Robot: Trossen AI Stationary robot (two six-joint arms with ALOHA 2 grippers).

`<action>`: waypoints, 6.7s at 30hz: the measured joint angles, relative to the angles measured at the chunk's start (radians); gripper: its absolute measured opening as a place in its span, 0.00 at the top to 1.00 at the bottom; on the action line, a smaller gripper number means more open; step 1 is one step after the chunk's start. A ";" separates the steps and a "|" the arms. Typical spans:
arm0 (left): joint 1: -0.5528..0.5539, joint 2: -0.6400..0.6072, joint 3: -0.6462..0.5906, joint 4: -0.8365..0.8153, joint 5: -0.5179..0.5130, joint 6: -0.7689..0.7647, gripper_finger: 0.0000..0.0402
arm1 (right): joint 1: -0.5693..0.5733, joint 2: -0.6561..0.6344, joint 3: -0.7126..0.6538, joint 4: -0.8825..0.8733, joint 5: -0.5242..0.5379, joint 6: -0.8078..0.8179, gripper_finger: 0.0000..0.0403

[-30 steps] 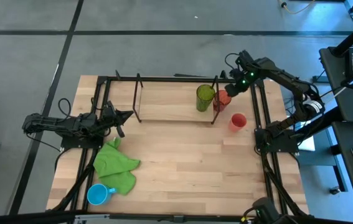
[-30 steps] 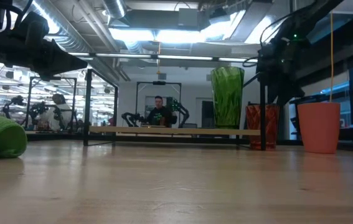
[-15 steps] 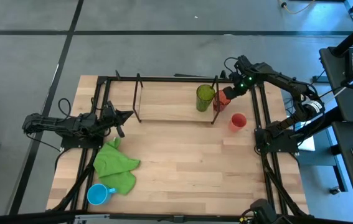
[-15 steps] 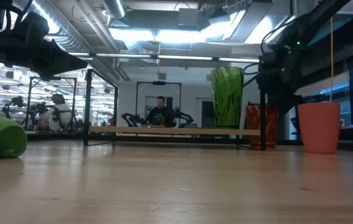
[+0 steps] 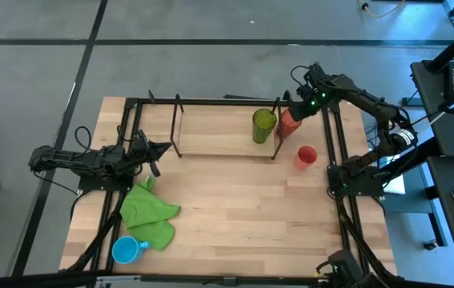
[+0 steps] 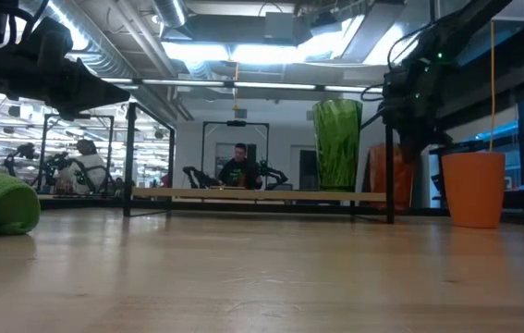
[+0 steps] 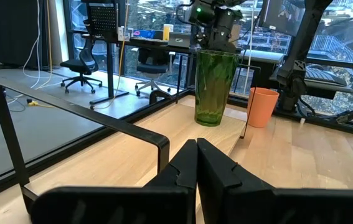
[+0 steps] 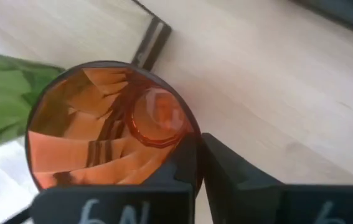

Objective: Stack small to large cups/mugs on shelf
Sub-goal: Put the light orange cup on the shelf, then put the orange cup on the shelf

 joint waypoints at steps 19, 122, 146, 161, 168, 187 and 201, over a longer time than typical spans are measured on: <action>0.000 0.000 0.000 0.000 0.000 0.000 1.00 | 0.132 -0.039 0.801 -0.326 0.203 0.055 0.98; 0.000 0.000 0.000 0.000 0.000 0.000 1.00 | 0.577 0.747 1.236 -0.536 0.289 -0.054 0.91; 0.000 0.000 0.000 0.000 0.000 0.000 1.00 | 0.569 0.556 1.250 -0.149 -0.072 -0.001 0.91; 0.002 -0.001 0.000 0.702 -0.001 -0.268 1.00 | 0.615 0.473 1.250 -0.208 -0.173 0.031 0.91; 0.001 0.007 0.267 0.488 0.374 -0.269 1.00 | 0.747 0.384 1.250 -0.201 -0.091 0.001 0.91; -0.225 0.693 1.155 -1.159 0.743 -0.447 1.00 | 0.943 0.302 1.250 -0.446 0.220 0.130 0.91; -0.988 0.986 1.159 -1.307 0.461 -0.899 1.00 | 1.005 0.273 1.250 -0.453 0.265 0.152 0.91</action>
